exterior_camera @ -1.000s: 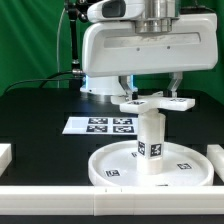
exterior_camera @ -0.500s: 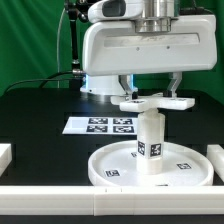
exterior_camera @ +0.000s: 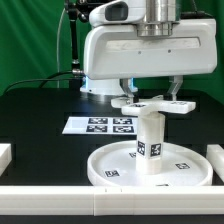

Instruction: Assemble round table

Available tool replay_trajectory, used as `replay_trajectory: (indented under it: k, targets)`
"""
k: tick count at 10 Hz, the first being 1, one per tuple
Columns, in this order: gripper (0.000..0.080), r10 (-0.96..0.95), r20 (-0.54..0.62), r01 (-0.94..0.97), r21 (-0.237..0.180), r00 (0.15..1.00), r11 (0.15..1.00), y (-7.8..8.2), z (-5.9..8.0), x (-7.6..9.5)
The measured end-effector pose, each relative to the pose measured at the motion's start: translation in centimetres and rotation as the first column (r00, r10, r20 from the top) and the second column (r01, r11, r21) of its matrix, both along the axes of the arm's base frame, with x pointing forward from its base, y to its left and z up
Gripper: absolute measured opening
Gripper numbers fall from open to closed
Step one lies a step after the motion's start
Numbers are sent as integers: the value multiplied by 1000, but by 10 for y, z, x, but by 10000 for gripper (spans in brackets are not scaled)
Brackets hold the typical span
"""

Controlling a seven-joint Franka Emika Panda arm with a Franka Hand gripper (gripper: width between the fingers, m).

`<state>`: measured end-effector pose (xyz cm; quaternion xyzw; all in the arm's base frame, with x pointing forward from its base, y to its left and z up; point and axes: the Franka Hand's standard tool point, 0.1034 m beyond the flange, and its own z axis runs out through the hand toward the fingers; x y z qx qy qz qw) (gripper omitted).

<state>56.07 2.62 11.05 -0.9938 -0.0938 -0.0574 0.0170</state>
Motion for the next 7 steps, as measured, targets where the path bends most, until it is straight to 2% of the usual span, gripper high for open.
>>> replay_trajectory:
  k: [7]
  targets:
    - [442, 51, 0, -51, -3, 999, 999, -2, 1, 1]
